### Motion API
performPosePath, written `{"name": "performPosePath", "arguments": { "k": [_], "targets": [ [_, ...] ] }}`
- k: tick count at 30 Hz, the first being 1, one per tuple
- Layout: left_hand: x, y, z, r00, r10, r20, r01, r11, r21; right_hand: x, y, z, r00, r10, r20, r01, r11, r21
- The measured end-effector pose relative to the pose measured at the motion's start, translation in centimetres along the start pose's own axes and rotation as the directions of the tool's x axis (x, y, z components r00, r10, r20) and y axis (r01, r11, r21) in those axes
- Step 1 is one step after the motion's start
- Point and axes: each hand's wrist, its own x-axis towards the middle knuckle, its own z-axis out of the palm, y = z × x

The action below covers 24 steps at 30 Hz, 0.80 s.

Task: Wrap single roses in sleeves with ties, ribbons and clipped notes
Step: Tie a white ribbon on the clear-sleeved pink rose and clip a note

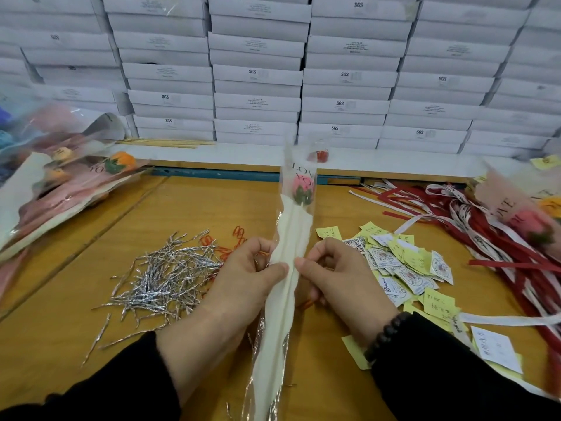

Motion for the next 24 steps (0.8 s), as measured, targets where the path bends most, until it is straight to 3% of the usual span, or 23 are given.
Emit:
{"name": "performPosePath", "arguments": {
  "k": [4, 10, 15, 24],
  "targets": [
    [-0.12, 0.21, -0.01, 0.999, -0.015, 0.032, 0.017, 0.998, -0.062, 0.06, 0.05, 0.15, 1.000, -0.005, -0.011, 0.005, 0.999, 0.035],
    [-0.12, 0.59, -0.08, 0.996, -0.065, 0.055, 0.074, 0.978, -0.195, 0.41, 0.34, -0.30, 0.986, 0.145, 0.076, -0.155, 0.978, 0.141],
    [0.00, 0.26, -0.24, 0.997, -0.070, 0.034, 0.074, 0.991, -0.115, 0.40, 0.49, -0.51, 0.990, 0.100, 0.103, -0.120, 0.969, 0.218],
    [0.36, 0.38, -0.57, 0.997, -0.066, -0.035, 0.061, 0.990, -0.126, 0.30, 0.37, -0.70, 0.993, 0.035, 0.114, -0.064, 0.964, 0.260]
  ]
}}
